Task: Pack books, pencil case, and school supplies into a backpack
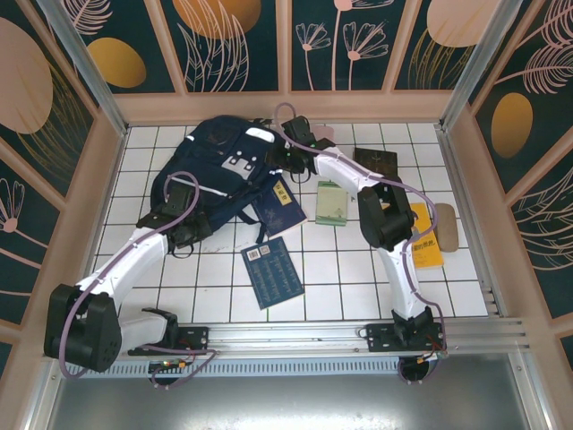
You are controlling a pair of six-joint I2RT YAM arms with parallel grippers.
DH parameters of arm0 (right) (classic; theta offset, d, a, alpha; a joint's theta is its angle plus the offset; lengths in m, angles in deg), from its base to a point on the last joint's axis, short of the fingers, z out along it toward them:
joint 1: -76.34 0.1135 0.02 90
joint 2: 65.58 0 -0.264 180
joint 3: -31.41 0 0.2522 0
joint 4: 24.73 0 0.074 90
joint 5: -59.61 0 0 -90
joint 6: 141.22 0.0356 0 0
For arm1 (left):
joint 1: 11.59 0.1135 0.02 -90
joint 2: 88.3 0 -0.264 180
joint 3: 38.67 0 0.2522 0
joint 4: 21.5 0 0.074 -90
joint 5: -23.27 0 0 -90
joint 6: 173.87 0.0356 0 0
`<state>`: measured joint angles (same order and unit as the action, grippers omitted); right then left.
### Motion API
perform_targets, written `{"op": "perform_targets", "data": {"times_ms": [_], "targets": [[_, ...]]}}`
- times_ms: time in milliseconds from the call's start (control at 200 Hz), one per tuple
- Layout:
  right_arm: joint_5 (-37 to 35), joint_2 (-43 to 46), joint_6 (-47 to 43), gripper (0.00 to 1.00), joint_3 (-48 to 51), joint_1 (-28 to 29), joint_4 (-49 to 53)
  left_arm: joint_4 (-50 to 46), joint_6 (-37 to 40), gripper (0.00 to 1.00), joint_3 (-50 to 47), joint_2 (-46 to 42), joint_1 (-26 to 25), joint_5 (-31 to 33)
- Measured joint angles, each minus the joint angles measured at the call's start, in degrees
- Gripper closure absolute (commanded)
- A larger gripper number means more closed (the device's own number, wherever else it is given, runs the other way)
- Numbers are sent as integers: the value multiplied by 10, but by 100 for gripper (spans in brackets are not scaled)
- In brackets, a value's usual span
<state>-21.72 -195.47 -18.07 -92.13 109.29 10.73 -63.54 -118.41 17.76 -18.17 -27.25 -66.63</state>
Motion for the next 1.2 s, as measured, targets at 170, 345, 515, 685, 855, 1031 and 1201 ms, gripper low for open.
{"op": "perform_targets", "data": {"times_ms": [170, 345, 515, 685, 855, 1031, 1201], "targets": [[-12, 29, 17, 39, 45, 9, 11, 10, 7, 100, -4, 0, -4, -46], [-13, 89, 52, 35, 119, 49, 17, 21, 7, 100, -5, 12, -22, -70], [12, 118, 96, 37, 165, 99, 0, 32, 7, 100, -5, 31, -52, -78], [42, 115, 139, 40, 182, 122, -12, 37, 6, 100, -3, 39, -66, -83], [66, 101, 166, 74, 183, 123, -36, 35, 4, 100, 0, 39, -66, -81], [67, 95, 177, 100, 182, 122, -37, 22, -1, 100, 12, 39, -69, -62], [56, 96, 164, 100, 180, 121, -34, -8, -9, 100, 33, 39, -72, -11]]}}
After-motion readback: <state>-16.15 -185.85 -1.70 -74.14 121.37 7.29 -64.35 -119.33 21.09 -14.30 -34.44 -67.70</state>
